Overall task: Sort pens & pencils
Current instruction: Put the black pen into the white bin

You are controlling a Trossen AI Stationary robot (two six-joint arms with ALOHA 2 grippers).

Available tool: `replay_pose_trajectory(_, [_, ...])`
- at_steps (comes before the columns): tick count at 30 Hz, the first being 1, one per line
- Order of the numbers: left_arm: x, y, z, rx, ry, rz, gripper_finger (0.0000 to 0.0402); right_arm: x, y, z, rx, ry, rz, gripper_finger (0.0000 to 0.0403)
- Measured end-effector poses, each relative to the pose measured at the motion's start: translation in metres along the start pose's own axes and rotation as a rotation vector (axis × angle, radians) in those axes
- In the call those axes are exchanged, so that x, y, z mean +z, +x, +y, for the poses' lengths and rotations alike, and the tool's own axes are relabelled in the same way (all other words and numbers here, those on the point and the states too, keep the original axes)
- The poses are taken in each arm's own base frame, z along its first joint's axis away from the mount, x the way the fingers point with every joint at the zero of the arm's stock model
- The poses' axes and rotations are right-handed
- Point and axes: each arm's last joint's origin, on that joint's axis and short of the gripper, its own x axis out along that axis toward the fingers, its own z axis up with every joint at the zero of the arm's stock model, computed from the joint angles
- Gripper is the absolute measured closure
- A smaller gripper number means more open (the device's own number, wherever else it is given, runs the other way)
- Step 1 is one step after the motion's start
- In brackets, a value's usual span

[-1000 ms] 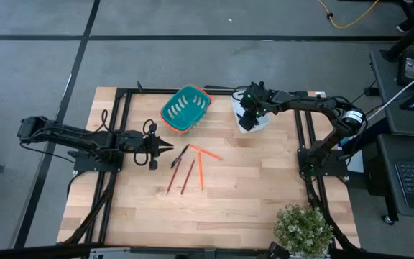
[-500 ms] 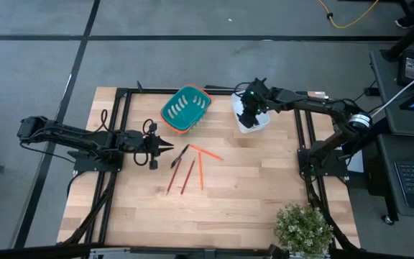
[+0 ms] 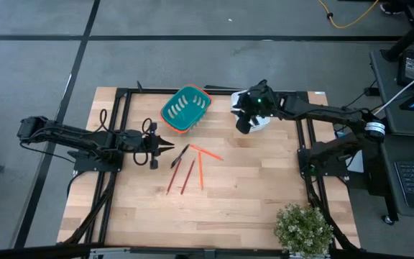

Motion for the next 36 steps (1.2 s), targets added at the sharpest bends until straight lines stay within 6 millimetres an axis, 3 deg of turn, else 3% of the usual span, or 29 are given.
replay_pose_trajectory(4, [0.000,0.000,0.000,-0.001,0.001,0.000,0.0360,-0.005,0.005,0.014,0.031,-0.030,-0.055,0.0299])
replay_pose_trajectory(12, [0.002,0.000,0.000,0.000,-0.007,-0.023,0.0360,-0.047,0.008,0.038,0.078,-0.028,-0.199,0.0299])
replay_pose_trajectory(18, [0.005,0.000,0.000,0.000,-0.042,-0.050,0.0360,-0.073,-0.003,0.062,0.229,-0.057,-0.435,0.0299])
replay_pose_trajectory(23, [0.010,-0.001,-0.002,-0.010,-0.048,-0.099,0.0360,-0.090,-0.006,0.080,0.301,-0.079,-0.486,0.0299])
replay_pose_trajectory(36, [0.015,-0.003,-0.009,-0.053,-0.072,-0.152,0.0360,-0.095,-0.012,0.104,0.418,-0.068,-0.467,0.0299])
